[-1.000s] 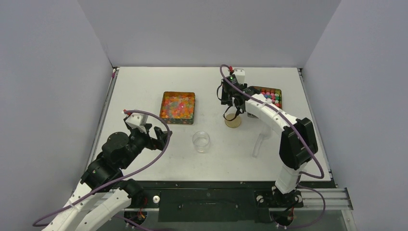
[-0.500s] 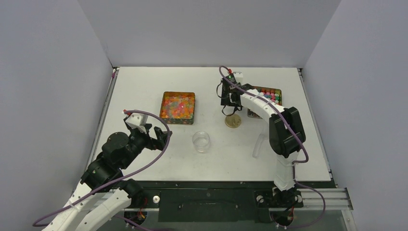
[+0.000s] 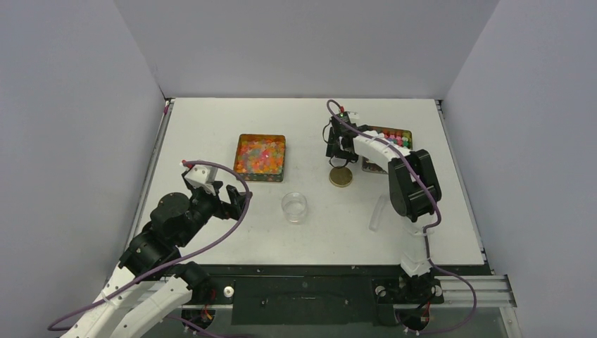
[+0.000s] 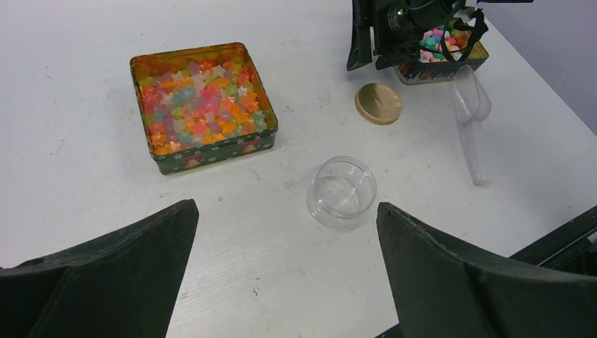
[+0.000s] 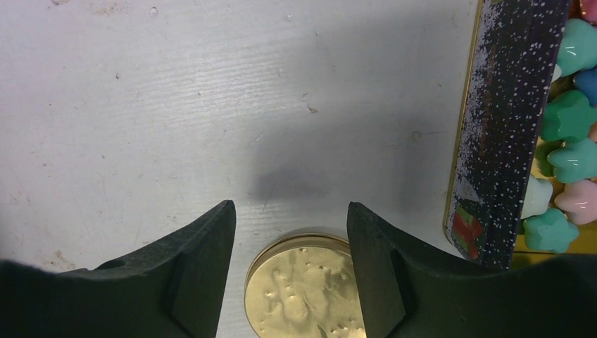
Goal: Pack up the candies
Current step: Move the bottle lid to the center of the board.
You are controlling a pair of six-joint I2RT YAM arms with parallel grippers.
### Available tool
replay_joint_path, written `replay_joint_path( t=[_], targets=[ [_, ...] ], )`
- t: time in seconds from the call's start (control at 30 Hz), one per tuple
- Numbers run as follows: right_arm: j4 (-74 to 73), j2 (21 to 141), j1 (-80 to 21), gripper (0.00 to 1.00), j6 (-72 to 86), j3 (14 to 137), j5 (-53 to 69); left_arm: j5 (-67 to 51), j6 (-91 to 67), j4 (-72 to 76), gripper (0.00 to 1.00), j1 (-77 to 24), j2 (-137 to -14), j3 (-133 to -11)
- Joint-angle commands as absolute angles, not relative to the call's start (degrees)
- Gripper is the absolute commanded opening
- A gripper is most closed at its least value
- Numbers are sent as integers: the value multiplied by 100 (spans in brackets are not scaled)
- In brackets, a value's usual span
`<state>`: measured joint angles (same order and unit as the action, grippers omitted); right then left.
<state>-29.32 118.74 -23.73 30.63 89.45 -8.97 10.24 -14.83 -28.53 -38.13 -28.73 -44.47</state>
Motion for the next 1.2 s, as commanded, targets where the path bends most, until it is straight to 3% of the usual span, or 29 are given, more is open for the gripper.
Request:
replay_joint_path(
  t=[0.0, 1.17],
  targets=[
    [-2653, 11903, -2285, 55, 3146, 8841, -699, 986, -1503, -2723, 96, -3801, -2898, -4447],
    [-2550, 11257, -2602, 49, 3089, 7468, -1092, 1011, -1520, -2759, 96, -3806, -2789, -4447]
  ],
)
